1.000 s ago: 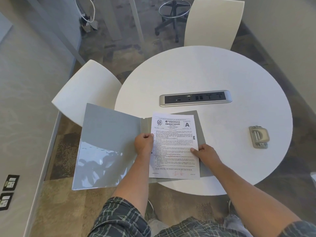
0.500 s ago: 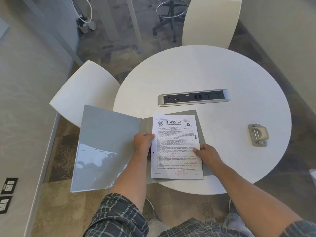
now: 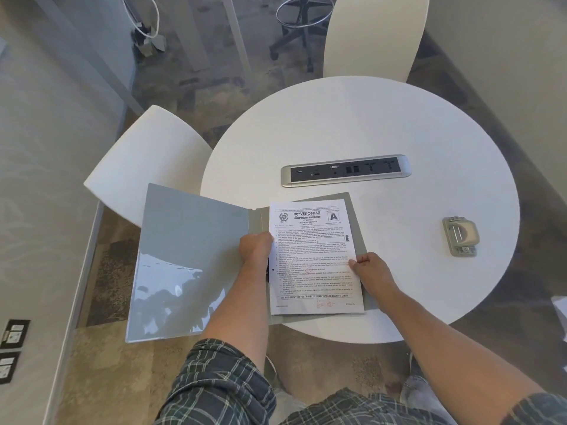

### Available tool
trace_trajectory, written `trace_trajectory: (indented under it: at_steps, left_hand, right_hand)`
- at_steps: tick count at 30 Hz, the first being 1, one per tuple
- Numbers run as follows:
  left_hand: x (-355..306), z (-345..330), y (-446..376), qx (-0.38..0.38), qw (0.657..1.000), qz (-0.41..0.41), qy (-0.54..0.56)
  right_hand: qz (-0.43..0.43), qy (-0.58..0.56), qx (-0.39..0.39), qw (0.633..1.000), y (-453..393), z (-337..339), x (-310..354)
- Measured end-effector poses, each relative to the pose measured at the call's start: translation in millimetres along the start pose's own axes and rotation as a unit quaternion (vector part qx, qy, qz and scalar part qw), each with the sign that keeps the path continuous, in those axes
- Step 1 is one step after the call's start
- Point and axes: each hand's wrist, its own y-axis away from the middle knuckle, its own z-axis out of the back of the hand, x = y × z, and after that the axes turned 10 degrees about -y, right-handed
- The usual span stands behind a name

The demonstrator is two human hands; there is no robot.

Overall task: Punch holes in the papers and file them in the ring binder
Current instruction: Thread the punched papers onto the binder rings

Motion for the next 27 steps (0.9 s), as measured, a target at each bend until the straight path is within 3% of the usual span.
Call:
trace_trajectory:
  at_steps: [7, 13, 20, 27]
  left_hand:
    - [-4, 3, -4, 0.002, 1.0, -0.004, -0.029]
    - [-7, 6, -14, 0.008, 0.992, -0.018, -0.125]
    - [9, 5, -10, -0.013, 0.98, -0.103, -0.172]
    - [18, 10, 4, -0.006, 0.978, -0.137, -0.16]
  right_hand:
    - [0.021, -0.017, 0.042, 0.999, 3, 2, 2]
    - [0.024, -0.014, 0.046, 0.999, 5, 5, -3]
    - [0.016, -0.009, 0.05, 0.999, 2, 5, -5]
    - [0.011, -0.012, 0.042, 0.999, 5, 3, -3]
